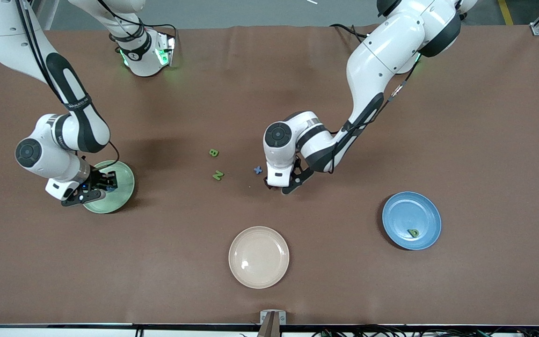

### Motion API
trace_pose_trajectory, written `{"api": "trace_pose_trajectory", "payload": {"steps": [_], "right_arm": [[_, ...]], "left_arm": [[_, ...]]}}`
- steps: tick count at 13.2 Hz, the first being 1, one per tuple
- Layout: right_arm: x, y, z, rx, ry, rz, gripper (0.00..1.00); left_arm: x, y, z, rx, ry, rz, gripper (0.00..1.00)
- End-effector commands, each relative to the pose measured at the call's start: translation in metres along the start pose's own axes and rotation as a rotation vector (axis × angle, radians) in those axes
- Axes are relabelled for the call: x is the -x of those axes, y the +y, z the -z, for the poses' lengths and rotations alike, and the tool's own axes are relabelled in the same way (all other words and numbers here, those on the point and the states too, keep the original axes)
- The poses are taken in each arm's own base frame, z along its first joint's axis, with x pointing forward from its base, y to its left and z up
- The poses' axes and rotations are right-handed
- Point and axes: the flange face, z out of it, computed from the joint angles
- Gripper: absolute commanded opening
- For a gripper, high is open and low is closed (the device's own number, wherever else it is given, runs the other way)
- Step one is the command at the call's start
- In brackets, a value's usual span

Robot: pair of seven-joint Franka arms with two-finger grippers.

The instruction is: Sort upper and lower case letters into plates

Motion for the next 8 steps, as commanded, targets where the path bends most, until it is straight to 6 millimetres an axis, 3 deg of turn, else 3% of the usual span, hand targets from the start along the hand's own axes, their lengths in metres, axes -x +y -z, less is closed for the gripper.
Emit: {"api": "trace_pose_trajectory", "payload": {"steps": [1,3,5,6,7,8], "right_arm": [[0.004,-0.005,-0.006,-0.004,-0.003,-0.002,0.21],[0.009,-0.006,-0.011,-0.008,-0.011,-0.005,0.23],[0.013,-0.007,-0.016,-0.001,0.006,-0.007,0.24],[0.013,-0.007,-0.016,-0.001,0.006,-0.007,0.25],[0.013,-0.006,-0.016,0.0,0.007,-0.007,0.32],[0.013,-0.007,-0.016,-0.001,0.004,-0.005,0.49]], "left_arm": [[0.007,0.004,-0.01,-0.017,-0.009,0.006,0.75],[0.007,0.004,-0.01,-0.019,-0.008,0.003,0.6],[0.004,0.003,-0.008,-0.019,-0.008,0.009,0.16],[0.002,0.002,-0.008,-0.026,-0.002,0.011,0.05],[-0.007,0.0,-0.006,-0.035,0.01,0.01,0.01],[-0.012,0.0,-0.003,-0.03,0.014,0.008,0.01]]}}
